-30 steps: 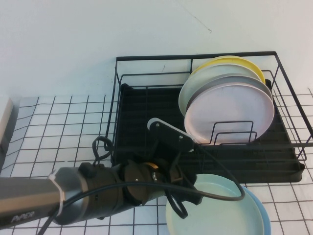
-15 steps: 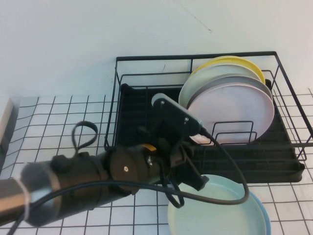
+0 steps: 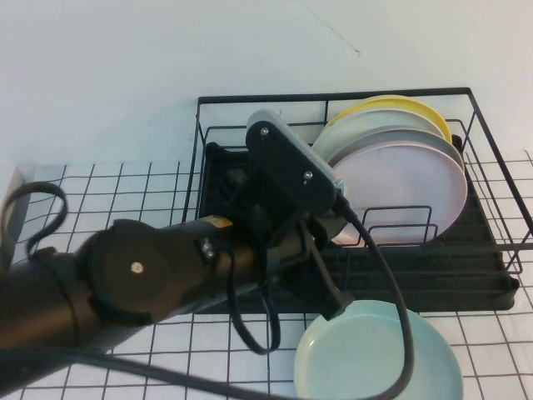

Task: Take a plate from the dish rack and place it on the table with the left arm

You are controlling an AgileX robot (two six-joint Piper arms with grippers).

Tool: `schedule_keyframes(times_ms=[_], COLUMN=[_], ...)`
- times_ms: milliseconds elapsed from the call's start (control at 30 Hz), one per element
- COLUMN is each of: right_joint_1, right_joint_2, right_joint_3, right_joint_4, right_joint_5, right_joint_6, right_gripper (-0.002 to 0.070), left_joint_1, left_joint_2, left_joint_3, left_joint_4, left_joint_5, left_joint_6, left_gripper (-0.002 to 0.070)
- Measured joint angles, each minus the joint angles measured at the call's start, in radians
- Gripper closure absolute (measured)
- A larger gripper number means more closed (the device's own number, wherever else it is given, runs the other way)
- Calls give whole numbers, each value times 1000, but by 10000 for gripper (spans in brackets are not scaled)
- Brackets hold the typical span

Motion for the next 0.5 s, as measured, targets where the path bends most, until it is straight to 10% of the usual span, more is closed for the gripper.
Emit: schedule_keyframes(times_ms=[267, 500], right_joint_1=[0, 0], right_joint_2=[0, 0], right_joint_3=[0, 0], right_joint_4=[0, 0], right_joint_5=[0, 0], right_joint_6=[0, 0], right_gripper=[678, 678], left_joint_1=[109, 298], left_joint_2=[-98, -216], left_joint_3=[0, 0], left_joint_4=[31, 412], left_joint_5=[259, 373], left_joint_6=[-29, -371], left_gripper=[676, 678])
